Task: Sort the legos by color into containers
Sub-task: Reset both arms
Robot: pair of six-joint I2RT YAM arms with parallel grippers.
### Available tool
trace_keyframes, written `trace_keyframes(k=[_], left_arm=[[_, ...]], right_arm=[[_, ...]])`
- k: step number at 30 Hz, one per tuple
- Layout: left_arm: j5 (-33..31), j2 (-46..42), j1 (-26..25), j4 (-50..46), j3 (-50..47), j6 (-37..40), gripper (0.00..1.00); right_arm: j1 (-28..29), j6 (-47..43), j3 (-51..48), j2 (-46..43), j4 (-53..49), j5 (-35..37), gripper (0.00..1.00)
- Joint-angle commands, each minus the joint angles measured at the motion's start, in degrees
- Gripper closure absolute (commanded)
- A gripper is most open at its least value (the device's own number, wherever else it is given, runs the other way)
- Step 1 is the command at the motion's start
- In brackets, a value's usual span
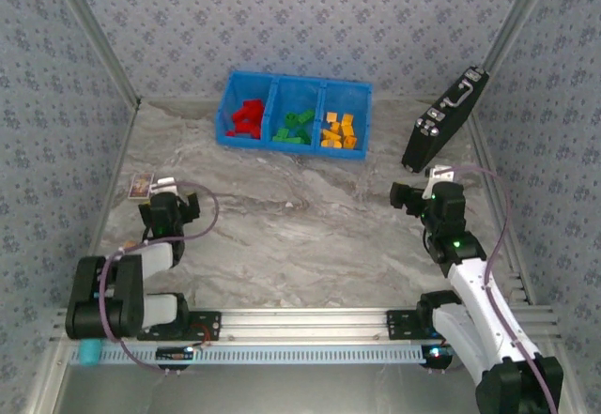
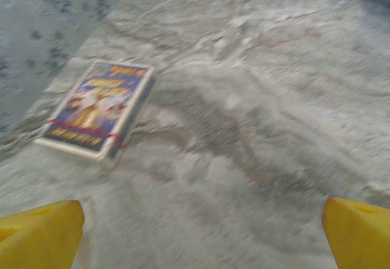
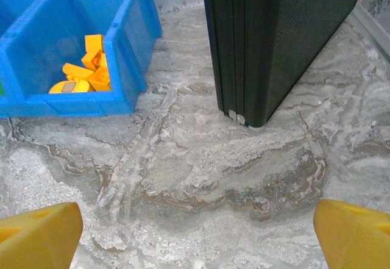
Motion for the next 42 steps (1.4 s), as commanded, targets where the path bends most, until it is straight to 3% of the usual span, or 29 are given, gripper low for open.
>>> trace_keyframes(k=[1,4,5,6,7,9,10,17,20,22,23,27,29,30,31,32,34,35,42], left_arm=[[9.5,6.3,-0.4,15.2,2.4,1.1,0.0],[9.8,15.0,-1.5,26.6,2.3,3.0,0.0],[10.0,11.8,-1.2,16.2,4.5,2.2,0.0],[10.0,12.0,-0.8,13.2,6.0,1.9,0.0],[9.8,14.2,-0.8,16.9,6.3,2.1,0.0],[10.9,12.6,-0.3,7.1,9.7,1.3,0.0],[12.4,13.7,0.5,11.7,8.6,1.2,0.0],[12.3,13.0,0.6,9.3,9.1,1.1,0.0],[12.3,13.1,0.6,9.2,9.2,1.1,0.0],[12.3,13.1,0.5,9.4,9.1,1.1,0.0],[12.3,13.1,0.5,9.5,9.1,1.1,0.0],[12.2,13.1,0.5,9.5,9.1,1.1,0.0],[12.2,13.1,0.5,9.4,9.1,1.1,0.0],[12.3,13.1,0.5,9.5,9.1,1.1,0.0],[12.2,13.1,0.5,9.5,9.1,1.1,0.0],[12.3,13.1,0.5,9.5,9.1,1.1,0.0],[12.3,13.1,0.5,9.5,9.1,1.1,0.0],[12.2,13.1,0.5,9.5,9.1,1.1,0.0],[12.3,13.1,0.5,9.5,9.1,1.1,0.0]], right_arm=[[0.9,0.8,-0.8,-0.8,3.6,1.0,0.01],[1.5,0.3,-1.0,0.2,4.3,2.5,0.01],[1.7,0.0,-1.4,0.8,4.9,3.2,0.01],[1.7,-0.6,-1.8,1.4,5.7,3.7,0.01],[1.8,-1.9,-2.6,2.1,7.5,4.6,0.01],[1.8,-6.0,-5.7,4.6,14.2,6.3,0.01],[1.7,-9.0,-7.3,6.7,18.7,6.8,0.01],[-1.7,-20.7,-8.8,29.7,41.1,3.8,0.01],[-2.1,-20.5,-4.0,37.1,43.0,2.6,0.01],[-4.4,-18.7,-0.3,41.9,41.6,-2.0,0.01],[-5.3,-16.9,1.7,42.6,37.5,-1.4,0.01],[-11.7,-12.8,-0.4,43.4,42.7,-10.4,0.0],[-9.4,-14.5,-4.3,43.8,48.5,-6.4,0.01],[-9.1,-14.2,-7.7,45.8,58.1,-5.8,0.01],[-8.6,-14.6,-8.3,45.7,59.1,-5.1,0.01],[-8.3,-15.3,-6.0,44.0,51.8,-5.1,0.01],[-9.1,-14.3,-6.2,45.4,55.0,-5.6,0.01],[-9.2,-14.2,-5.4,44.4,51.1,-5.7,0.01],[-9.2,-13.9,-5.5,44.6,52.3,-5.2,0.0]])
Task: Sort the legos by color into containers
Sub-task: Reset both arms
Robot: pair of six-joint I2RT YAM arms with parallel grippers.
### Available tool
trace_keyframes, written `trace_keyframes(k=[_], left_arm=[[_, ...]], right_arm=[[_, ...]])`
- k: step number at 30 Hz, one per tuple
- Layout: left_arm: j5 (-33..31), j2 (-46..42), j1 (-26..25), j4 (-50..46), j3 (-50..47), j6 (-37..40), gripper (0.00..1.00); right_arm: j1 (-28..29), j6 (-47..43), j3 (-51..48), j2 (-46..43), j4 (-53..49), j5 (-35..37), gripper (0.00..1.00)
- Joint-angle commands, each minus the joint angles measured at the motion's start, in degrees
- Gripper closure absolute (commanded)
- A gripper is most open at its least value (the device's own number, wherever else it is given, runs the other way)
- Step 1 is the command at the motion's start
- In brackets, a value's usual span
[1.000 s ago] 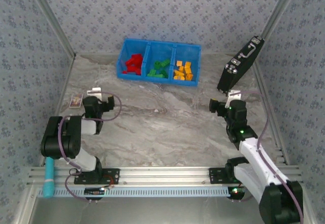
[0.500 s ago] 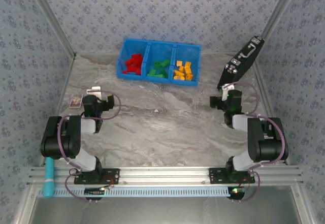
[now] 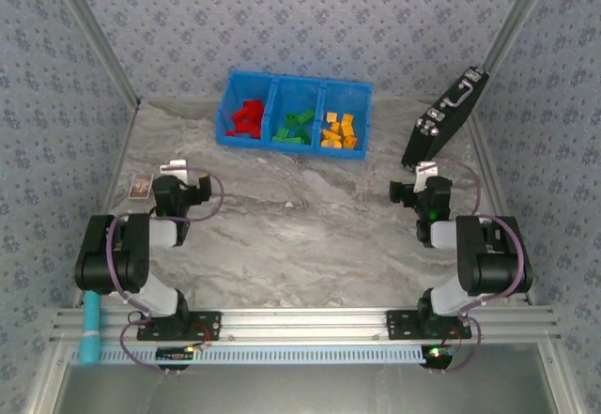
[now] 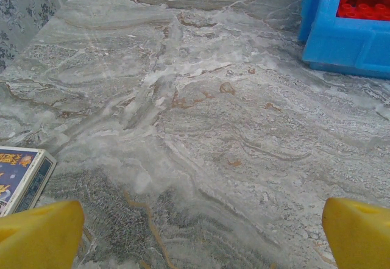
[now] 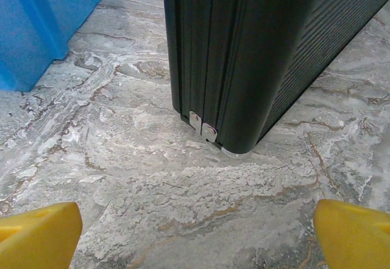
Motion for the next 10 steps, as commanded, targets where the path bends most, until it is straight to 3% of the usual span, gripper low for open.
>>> trace_keyframes(k=[1,10], left_arm=[[1.2,-0.6,0.2,0.3,0.6,-0.4,0.0],[1.2,-0.7,0.1,0.8,0.3,-0.3,0.0]], right_arm=[[-0.4,1.0,0.9,-0.1,1.4,-0.2,0.0],[0.3,0.8,0.8,0.1,1.7,1.1,0.01]])
